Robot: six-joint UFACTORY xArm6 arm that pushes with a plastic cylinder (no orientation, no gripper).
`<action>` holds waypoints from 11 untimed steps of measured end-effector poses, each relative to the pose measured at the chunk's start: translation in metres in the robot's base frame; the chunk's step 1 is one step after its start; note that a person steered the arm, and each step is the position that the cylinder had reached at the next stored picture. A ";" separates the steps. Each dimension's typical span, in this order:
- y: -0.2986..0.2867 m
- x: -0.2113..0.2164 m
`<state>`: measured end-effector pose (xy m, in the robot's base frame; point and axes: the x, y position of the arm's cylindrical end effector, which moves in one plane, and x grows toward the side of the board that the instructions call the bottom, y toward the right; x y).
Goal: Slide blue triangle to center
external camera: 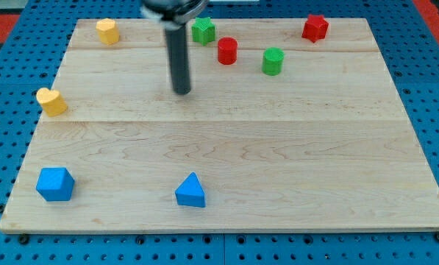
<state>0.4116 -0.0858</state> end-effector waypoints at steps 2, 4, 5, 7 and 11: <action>-0.054 0.156; 0.008 0.207; 0.035 0.196; 0.046 0.127; 0.010 0.035</action>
